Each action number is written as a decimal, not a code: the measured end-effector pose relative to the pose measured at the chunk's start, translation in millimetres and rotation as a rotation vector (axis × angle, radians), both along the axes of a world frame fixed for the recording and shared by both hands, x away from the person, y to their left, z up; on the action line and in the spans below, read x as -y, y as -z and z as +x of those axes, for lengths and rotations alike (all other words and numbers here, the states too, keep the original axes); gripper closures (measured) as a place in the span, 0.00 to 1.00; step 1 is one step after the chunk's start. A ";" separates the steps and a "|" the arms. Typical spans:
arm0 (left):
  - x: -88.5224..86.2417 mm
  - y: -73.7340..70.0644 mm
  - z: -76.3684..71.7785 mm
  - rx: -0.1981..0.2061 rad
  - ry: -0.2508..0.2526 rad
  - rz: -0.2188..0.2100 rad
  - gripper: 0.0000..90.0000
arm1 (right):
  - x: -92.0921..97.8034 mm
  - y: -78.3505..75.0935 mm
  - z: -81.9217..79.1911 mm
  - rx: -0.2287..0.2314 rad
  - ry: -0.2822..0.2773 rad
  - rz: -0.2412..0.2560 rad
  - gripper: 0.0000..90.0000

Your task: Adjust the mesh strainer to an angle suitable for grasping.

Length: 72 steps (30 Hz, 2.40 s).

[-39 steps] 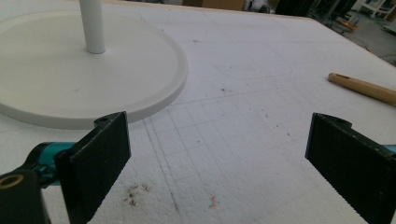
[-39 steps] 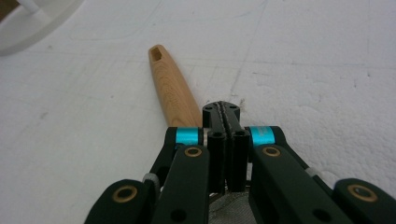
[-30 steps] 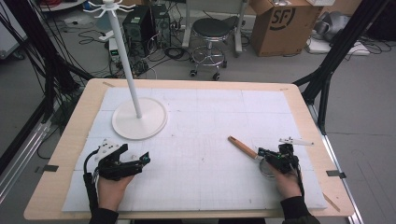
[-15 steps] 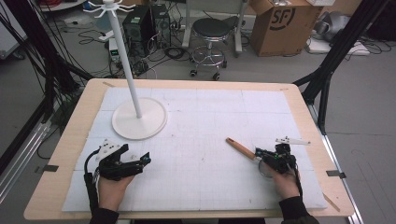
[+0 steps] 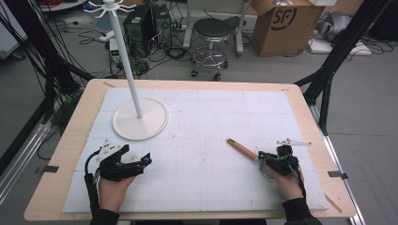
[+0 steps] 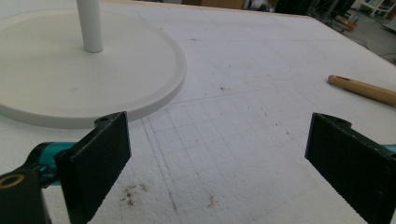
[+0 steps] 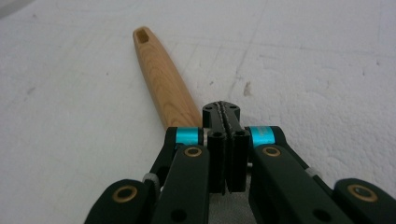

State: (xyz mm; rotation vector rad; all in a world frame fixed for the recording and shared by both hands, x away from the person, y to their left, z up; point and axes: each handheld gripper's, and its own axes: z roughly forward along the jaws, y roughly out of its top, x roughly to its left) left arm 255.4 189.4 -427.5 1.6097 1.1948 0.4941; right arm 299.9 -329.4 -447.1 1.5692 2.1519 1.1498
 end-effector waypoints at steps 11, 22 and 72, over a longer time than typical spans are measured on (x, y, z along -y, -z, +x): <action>-0.2 0.2 0.2 -0.003 -0.005 0.000 0.08 | -11.7 -5.8 -1.0 -0.042 -0.048 -0.051 1.00; 0.4 0.4 0.3 -0.003 -0.003 0.000 0.08 | -33.4 -7.0 -2.3 -0.077 -0.105 -0.059 1.00; -0.5 -0.4 -2.3 0.002 -0.004 -0.005 0.08 | -49.0 -34.6 4.6 -0.060 -0.141 0.052 0.35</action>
